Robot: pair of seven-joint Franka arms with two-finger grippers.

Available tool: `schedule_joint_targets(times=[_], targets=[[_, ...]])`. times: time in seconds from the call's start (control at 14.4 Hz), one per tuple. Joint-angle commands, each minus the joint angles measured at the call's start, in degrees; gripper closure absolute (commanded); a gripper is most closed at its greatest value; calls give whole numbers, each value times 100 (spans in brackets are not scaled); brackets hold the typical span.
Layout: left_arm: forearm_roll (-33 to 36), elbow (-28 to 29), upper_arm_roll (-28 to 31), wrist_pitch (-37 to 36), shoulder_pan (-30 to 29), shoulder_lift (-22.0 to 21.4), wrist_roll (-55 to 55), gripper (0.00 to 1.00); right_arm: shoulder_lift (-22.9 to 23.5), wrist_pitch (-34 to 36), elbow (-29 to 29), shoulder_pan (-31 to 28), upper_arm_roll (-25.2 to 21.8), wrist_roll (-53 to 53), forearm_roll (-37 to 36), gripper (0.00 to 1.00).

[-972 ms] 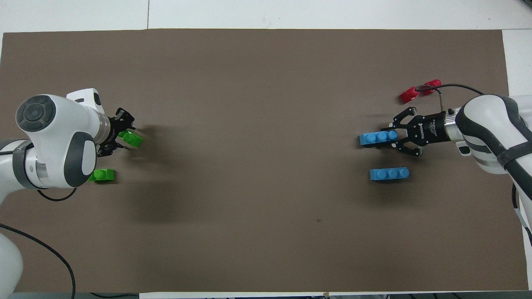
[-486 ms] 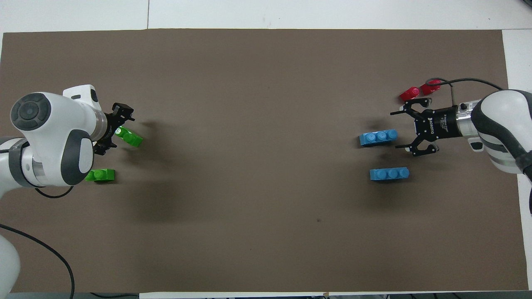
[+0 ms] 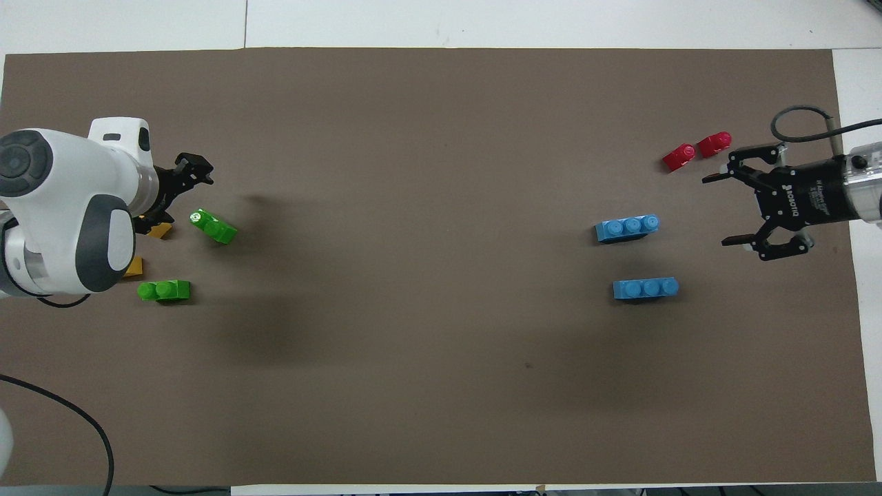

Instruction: Remove green block with left arm and hold with right

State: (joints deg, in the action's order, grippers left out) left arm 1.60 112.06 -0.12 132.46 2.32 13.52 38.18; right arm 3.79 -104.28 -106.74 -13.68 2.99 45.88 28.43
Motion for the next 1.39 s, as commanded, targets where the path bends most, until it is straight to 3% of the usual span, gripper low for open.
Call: schedule_joint_targets(times=[0.0,0.28,0.49,0.62,0.9,1.32], targets=[[-55,-508,-24,-851,-240,-60,-1406,0,-553,206,136,-3,114,-464,-644,0],[-55,-1071,-24,-1634,-346,-104,-2831,0,-827,969,705,-3,140,-1263,-1197,0],[-11,-1326,-24,-1767,-329,-210,-2966,0,-845,1461,1040,41,158,-2571,-1743,0],[15,-1493,-32,-1811,-302,-271,-3245,0,-967,1691,1111,58,210,-3241,-2025,0],[7,-2169,-24,-2758,-328,-403,-3975,0,-1099,1867,1129,102,509,-4261,-2622,0],[-29,-2434,-6,-3744,-337,-1035,-4047,0,-1048,1894,1015,585,536,-4413,-2923,0]])
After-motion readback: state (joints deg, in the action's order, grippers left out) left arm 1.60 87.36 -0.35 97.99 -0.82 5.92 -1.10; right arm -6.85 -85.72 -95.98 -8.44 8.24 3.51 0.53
